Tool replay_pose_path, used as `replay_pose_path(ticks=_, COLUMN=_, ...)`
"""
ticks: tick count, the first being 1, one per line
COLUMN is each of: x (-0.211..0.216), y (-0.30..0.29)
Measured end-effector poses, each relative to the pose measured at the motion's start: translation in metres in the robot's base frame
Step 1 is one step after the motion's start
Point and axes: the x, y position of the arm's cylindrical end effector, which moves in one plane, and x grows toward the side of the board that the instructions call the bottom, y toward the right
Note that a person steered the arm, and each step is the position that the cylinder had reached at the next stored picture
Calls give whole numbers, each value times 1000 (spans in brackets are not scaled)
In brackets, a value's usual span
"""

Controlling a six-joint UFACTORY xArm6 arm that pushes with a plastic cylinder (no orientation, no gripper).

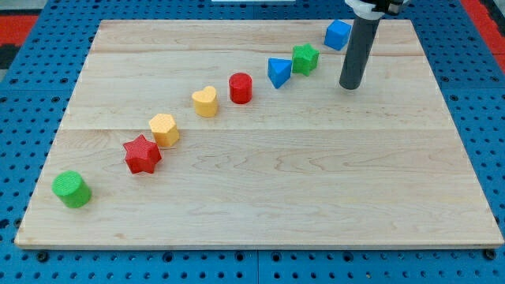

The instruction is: Move the red circle to the top center of the board

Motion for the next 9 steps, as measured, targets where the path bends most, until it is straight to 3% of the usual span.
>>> replay_pose_path(ticks=4, x=23, y=-133)
replay_pose_path(ticks=7, x=-52, y=-277)
replay_pose_path(ticks=9, x=-62, y=-348)
